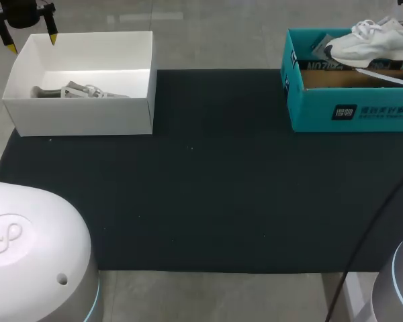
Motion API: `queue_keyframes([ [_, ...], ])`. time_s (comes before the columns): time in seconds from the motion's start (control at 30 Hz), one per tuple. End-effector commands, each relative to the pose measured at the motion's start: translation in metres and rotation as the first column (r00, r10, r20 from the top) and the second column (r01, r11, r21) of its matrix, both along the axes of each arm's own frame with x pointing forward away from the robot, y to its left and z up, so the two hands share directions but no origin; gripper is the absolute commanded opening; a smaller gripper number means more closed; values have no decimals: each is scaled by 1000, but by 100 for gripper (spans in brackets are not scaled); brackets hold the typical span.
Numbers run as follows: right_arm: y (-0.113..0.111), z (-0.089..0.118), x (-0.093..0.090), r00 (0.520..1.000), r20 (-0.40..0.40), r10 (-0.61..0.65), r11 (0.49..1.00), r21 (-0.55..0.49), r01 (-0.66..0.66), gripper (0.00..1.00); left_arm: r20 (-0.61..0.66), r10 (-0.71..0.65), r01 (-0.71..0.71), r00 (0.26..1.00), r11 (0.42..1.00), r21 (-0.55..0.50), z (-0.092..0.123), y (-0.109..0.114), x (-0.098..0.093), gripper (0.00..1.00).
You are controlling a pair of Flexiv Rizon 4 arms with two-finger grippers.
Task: Take the shoe out of the shoebox, open the shoe tongue, remove and reinsert the insole, then place the shoe into the shoebox
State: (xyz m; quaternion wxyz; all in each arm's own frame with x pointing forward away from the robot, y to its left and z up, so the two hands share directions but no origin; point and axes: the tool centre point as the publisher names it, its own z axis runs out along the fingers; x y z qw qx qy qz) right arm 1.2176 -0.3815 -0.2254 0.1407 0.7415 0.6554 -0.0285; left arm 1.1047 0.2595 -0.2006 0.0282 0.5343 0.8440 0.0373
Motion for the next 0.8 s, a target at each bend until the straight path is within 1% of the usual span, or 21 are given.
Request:
queue_keyframes([
  [0.03,8,35,-2,973,-223,-63,998,11,67,0,0,-1,1,1000,1000,2,0,0,0,100],
  [0.27,17,68,-2,990,-119,-69,998,-1,69,0,0,-1,1,1000,1000,2,0,0,0,100],
  [0.37,19,81,-2,995,-73,-62,998,-22,60,0,0,-1,1,1000,1000,2,0,0,0,100],
  [0.5,22,97,-2,998,33,-47,998,-29,48,0,0,-1,1,1000,1000,2,0,0,0,100],
  [0.57,23,104,-2,998,43,-47,998,-49,49,0,0,-1,1,1000,1000,2,0,0,0,100],
  [0.8,27,127,-3,994,102,-45,997,-55,50,0,0,-1,1,1000,1000,2,0,0,0,100],
])
